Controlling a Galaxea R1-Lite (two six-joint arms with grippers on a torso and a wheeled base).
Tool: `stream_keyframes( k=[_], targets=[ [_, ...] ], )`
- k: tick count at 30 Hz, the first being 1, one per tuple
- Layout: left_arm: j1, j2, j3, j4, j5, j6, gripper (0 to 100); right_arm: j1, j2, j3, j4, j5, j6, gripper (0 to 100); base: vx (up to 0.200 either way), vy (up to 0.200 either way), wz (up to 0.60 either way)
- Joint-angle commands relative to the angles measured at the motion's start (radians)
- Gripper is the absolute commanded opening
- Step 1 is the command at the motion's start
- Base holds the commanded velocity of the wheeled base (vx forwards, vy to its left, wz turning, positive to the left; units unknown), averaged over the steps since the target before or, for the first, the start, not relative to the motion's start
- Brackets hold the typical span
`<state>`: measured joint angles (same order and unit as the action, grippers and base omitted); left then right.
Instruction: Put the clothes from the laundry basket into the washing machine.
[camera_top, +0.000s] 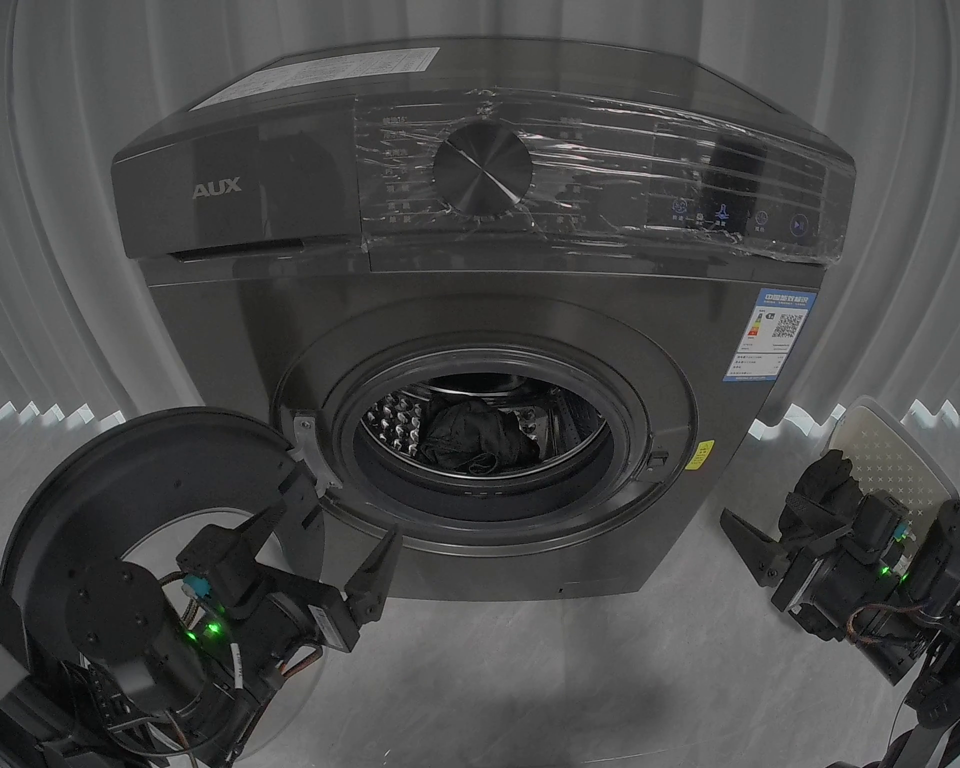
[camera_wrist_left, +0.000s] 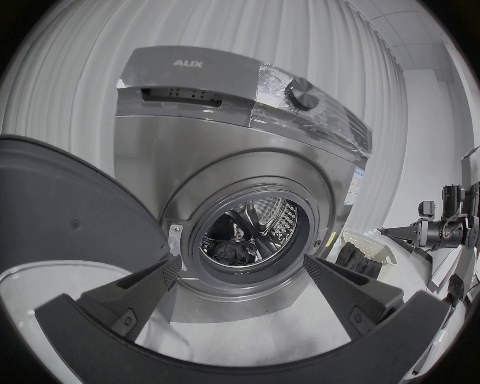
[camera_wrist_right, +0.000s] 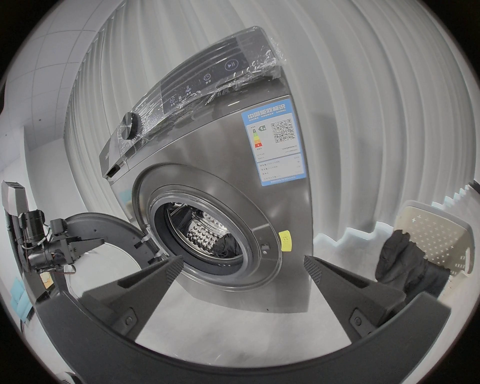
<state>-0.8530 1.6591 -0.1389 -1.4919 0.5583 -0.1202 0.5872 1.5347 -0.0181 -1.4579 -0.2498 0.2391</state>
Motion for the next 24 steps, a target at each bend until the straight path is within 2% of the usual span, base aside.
stream_keyframes(
  k=[1,12,19,24],
  targets=[
    [0.008,0.001,0.056,-0.041,0.002,0.021,100,-0.007,-0.034,0.018,0.028,-0.006,0.000,100,-0.200,0.000,0.00],
    [0.008,-0.096,0.137,-0.051,0.003,0.030,100,-0.024,-0.090,0.018,0.077,-0.009,-0.018,100,-0.200,0.000,0.00],
    [0.008,-0.168,0.139,-0.047,0.015,0.030,100,-0.024,-0.117,0.018,0.082,-0.013,-0.017,100,-0.200,0.000,0.00],
    [0.008,-0.225,0.139,-0.039,0.022,0.030,100,-0.026,-0.222,0.018,0.119,-0.046,-0.015,100,-0.200,0.000,0.00]
  ],
)
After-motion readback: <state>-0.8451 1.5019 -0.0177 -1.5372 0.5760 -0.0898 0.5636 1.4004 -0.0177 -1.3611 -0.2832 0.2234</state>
